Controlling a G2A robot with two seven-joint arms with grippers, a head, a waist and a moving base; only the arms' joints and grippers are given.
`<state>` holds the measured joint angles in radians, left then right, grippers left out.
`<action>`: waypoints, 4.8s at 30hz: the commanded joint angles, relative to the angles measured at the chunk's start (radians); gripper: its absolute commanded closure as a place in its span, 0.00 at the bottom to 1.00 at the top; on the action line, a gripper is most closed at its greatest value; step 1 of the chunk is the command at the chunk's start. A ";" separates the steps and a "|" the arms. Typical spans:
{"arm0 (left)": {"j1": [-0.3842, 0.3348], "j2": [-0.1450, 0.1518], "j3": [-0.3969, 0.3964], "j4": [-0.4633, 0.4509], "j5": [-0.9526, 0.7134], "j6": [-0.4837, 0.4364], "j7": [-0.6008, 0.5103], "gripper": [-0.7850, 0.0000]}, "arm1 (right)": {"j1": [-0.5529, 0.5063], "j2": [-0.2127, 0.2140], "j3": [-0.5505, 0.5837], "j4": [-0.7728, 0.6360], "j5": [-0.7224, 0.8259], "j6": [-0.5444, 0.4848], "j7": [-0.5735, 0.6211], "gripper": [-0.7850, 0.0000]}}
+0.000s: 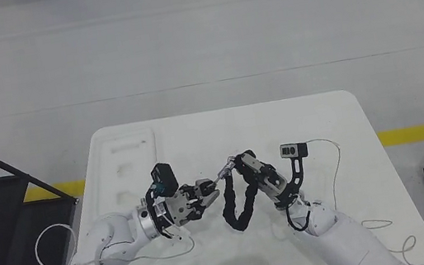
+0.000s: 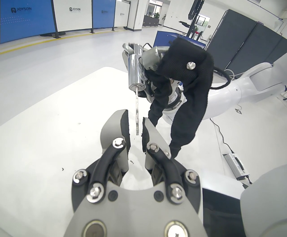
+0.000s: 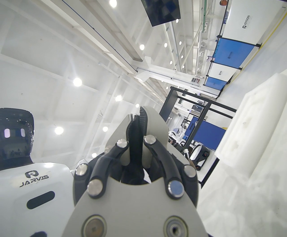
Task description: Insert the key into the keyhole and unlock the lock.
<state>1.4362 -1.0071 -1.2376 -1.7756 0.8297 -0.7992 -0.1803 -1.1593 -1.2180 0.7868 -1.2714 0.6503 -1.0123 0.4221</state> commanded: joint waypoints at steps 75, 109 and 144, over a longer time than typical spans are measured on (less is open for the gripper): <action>0.041 -0.125 0.202 0.100 1.028 0.865 0.528 0.00 | -0.118 -0.094 0.204 -0.062 0.576 0.220 0.582 1.00; -0.052 -0.049 0.003 0.123 -0.207 -0.205 -0.247 0.00 | 0.009 -0.146 0.188 0.019 0.093 0.220 0.270 1.00; 0.011 -0.017 -0.028 0.059 -0.189 -0.185 -0.175 1.00 | -0.052 -0.170 0.186 -0.035 0.030 0.200 0.268 1.00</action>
<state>1.4454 -1.0254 -1.2644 -1.7169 0.6426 -0.9854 -0.3567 -1.2103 -1.3881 0.9674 -1.3031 0.6783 -0.8121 0.6885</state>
